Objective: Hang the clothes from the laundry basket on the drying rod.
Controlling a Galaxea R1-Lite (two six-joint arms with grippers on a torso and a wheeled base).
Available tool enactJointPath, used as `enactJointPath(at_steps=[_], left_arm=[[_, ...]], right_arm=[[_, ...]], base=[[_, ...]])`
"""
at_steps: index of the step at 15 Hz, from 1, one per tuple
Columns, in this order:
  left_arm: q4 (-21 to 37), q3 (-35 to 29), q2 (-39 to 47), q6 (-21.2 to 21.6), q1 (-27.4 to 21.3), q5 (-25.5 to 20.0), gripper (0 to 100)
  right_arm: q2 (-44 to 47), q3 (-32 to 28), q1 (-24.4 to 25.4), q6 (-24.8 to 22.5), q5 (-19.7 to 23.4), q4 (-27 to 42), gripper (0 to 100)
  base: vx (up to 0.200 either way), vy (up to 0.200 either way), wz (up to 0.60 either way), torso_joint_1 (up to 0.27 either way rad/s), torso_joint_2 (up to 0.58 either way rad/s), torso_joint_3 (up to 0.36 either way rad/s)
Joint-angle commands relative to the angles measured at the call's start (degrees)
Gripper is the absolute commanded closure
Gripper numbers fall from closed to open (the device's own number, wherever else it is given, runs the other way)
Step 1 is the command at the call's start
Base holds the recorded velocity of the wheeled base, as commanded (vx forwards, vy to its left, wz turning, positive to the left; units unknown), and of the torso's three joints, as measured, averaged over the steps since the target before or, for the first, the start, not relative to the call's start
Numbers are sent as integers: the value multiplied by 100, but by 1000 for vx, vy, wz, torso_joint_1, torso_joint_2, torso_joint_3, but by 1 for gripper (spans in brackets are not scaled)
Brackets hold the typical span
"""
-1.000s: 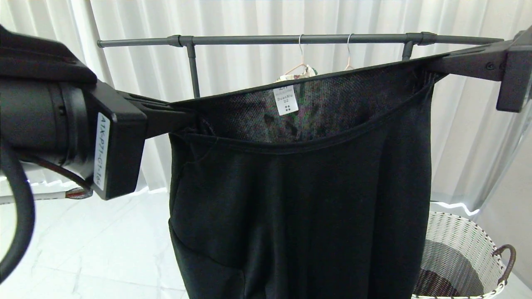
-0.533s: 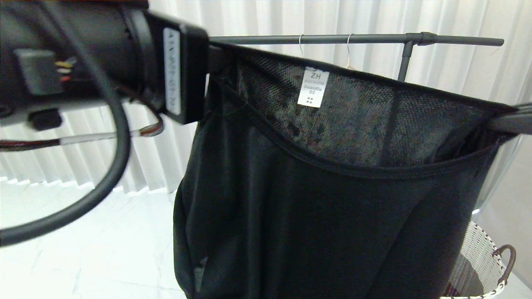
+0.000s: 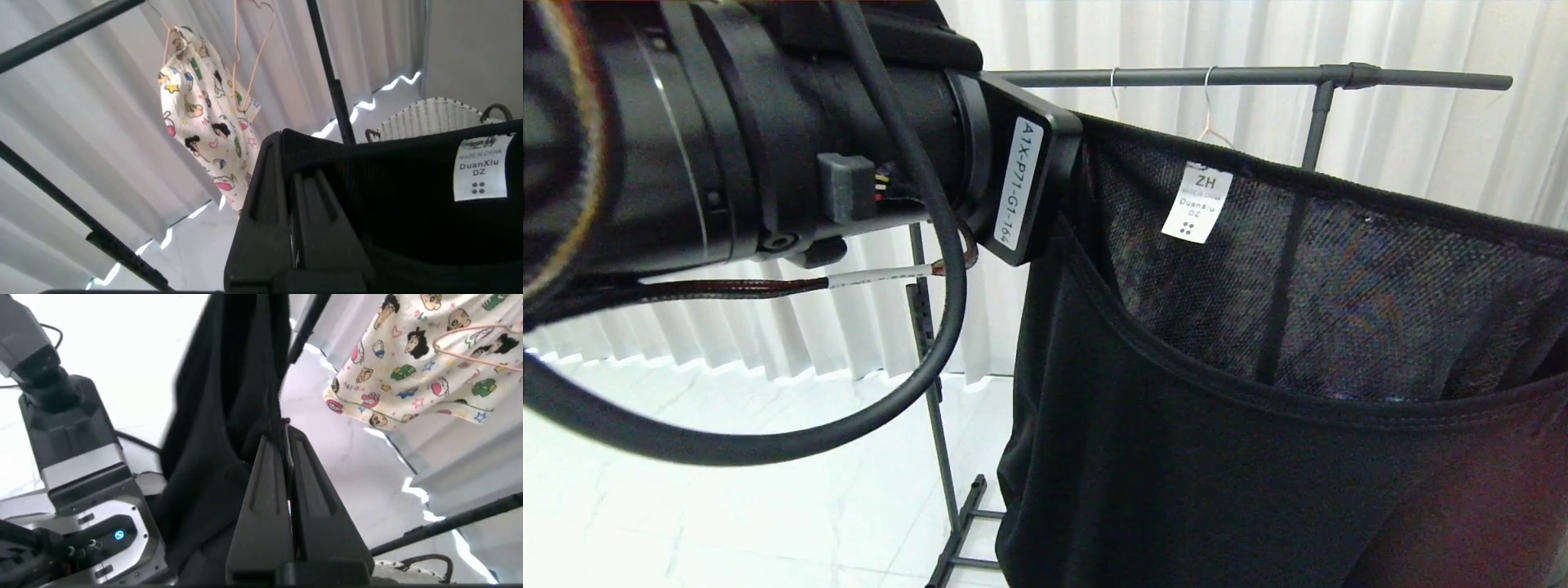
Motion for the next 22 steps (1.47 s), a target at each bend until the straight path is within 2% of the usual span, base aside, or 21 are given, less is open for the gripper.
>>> enactJointPath(at_steps=[1,3,4,7,10,12,17,19,20,22], left_arm=[[2,151,-88,-17,0,-1,100],[2,450,-361,-17,-8,-10,100],[2,714,-625,-34,-52,-18,100],[151,1566,-1468,-184,-755,-18,100],[1048,1716,-2040,-491,-1283,-18,100],[1443,1716,-2224,-571,-1529,-18,100],[1478,1707,-2084,-641,-1617,-27,100],[1478,1751,-1987,-641,-1511,26,100],[1478,1733,-1925,-632,-1169,193,100],[1329,1628,-1714,-650,-544,377,100]], right_arm=[[20,13,-2,-4,-14,-4,100],[108,4,-178,-13,-93,-30,100],[231,4,-433,-22,-102,-250,100],[811,-14,-643,-13,-93,-1270,100],[1505,-67,-617,-39,-76,-2324,100],[1743,-93,-538,-48,-76,-2632,100],[1707,-58,-547,-39,-84,-2641,100],[1391,48,-608,-39,-225,-2351,100],[1083,118,-696,-39,-357,-1982,100],[547,224,-810,-39,-357,-1358,100]], base=[[0,0,0,0,0,0],[0,0,0,0,0,0],[0,0,0,0,0,0],[0,0,0,0,0,0],[0,0,0,0,0,0],[0,0,0,0,0,0],[0,0,0,0,0,0],[0,0,0,0,0,0],[0,0,0,0,0,0],[0,0,0,0,0,0]])
